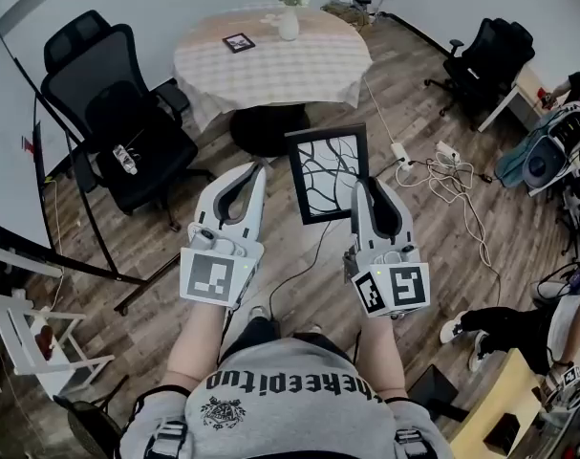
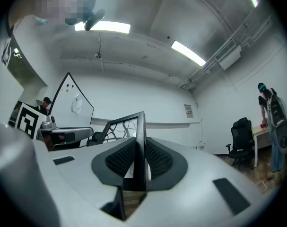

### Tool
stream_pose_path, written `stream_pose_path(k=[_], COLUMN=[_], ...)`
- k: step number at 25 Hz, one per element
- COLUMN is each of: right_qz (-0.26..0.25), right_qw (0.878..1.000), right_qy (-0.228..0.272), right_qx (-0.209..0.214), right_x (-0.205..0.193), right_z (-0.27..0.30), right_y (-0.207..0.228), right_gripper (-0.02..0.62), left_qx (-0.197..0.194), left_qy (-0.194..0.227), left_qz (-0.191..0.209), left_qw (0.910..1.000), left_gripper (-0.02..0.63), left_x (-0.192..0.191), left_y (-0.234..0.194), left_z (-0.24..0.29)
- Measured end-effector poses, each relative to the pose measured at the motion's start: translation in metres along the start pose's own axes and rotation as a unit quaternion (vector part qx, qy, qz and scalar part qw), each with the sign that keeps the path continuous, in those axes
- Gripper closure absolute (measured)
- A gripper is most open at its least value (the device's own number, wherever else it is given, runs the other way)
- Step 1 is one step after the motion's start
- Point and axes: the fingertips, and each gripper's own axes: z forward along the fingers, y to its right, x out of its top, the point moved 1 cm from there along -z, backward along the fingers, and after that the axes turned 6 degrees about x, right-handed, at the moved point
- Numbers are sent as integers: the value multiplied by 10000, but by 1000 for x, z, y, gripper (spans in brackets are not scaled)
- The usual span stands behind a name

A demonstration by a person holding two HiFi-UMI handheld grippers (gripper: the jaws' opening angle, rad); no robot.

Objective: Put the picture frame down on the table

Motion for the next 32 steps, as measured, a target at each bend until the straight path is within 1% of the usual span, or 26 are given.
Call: stream_pose_path(k=[7,11,15,18,24,28,32], right_qz=[60,87,71,65,105,93,115], right_qw=[10000,9999,9997,9995,9994,9997,9999], right_qy=[-9,85,84,50,22,6,31], right_qx=[-44,-74,-209,-309,-330,-215,-77], right_x=[-4,-9,-13,-17,-27,-34,-37], right_z=[5,10,30,38,54,77,104], right_y=[-3,-8,-24,-23,3,32,72], right_gripper=[525,525,525,525,525,525,525], left_qx=[-9,-37,-127,-185,-219,-77,59], left_qy=[8,18,35,25,-55,-72,-47], left_qz=[23,63,58,32,9,26,78], left_qw=[10000,10000,9999,9998,9997,9999,9999], left_gripper=[589,589,589,590,590,590,589], left_x=[0,-4,-8,-13,-29,-39,-46], left_y=[-8,-16,-43,-52,-47,-48,-41], left_z=[0,-1,-1,5,34,67,110])
